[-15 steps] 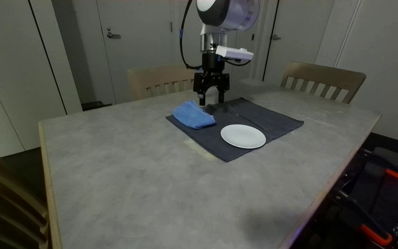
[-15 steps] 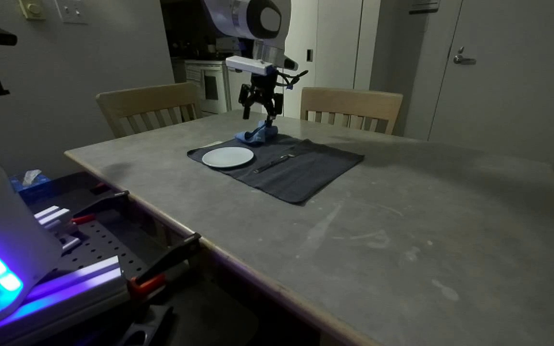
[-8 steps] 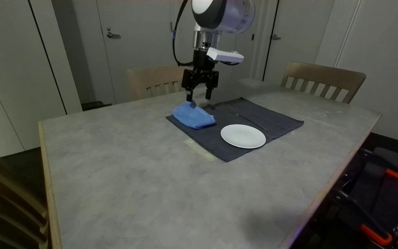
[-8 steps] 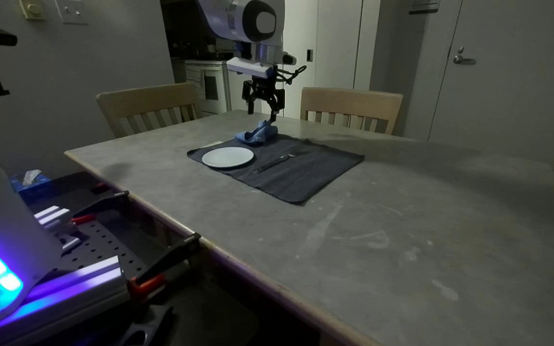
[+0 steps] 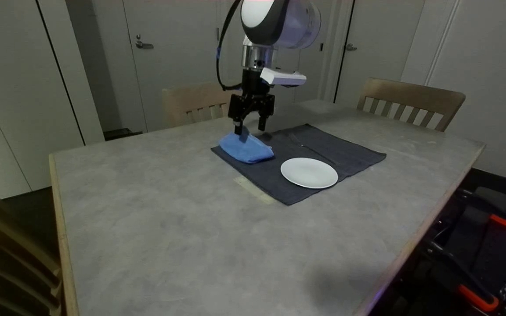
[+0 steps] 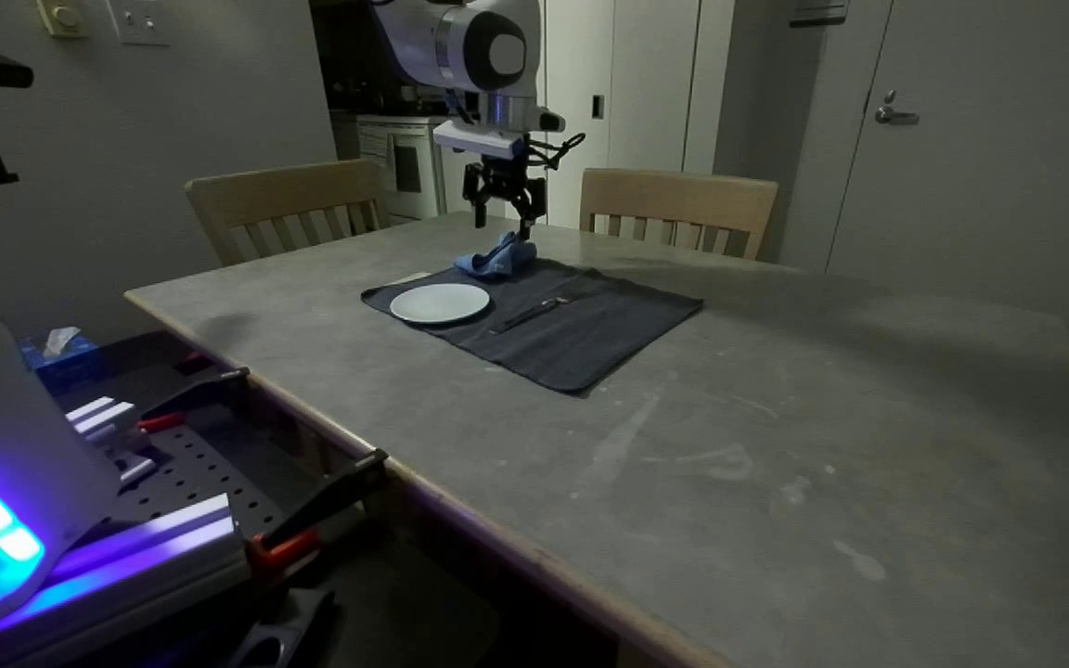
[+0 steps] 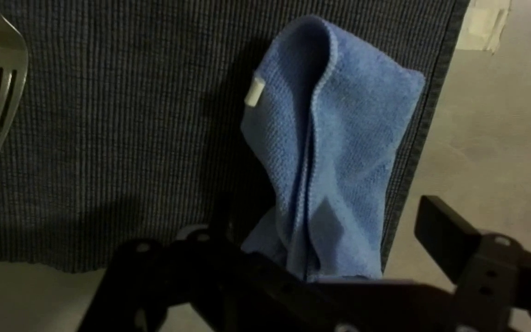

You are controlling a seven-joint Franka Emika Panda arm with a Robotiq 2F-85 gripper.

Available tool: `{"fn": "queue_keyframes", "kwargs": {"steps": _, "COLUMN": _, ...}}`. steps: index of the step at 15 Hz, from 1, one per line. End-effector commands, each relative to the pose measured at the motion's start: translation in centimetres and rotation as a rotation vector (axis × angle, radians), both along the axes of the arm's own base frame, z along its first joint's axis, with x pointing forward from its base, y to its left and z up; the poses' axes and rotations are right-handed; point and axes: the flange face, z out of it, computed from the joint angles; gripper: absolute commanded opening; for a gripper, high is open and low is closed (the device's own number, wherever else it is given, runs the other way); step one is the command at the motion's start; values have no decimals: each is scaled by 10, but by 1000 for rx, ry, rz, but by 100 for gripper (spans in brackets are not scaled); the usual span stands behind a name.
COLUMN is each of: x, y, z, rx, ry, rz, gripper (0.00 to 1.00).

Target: Use the towel to wipe the plate

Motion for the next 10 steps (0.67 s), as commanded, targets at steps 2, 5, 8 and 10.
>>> {"fn": "queue_keyframes", "kwargs": {"steps": 2, "x": -3, "y": -5, "z": -16, "rx": 38, "ry": 41, "rz": 6, "gripper": 100}}
{"fn": "queue_keyframes", "kwargs": {"steps": 5, "x": -3, "y": -10, "z": -24, "rx": 70, "ry": 68, "rz": -8, "gripper": 100}}
{"fn": "queue_keyframes", "kwargs": {"steps": 8, "x": -3, "y": -15, "z": -30, "rx": 84, "ry": 81, "rz": -14, "gripper": 98}}
{"fn": "queue_keyframes", "kwargs": {"steps": 10, "x": -4, "y": -17, "z": -31, "rx": 90, "ry": 85, "rz": -16, "gripper": 79}}
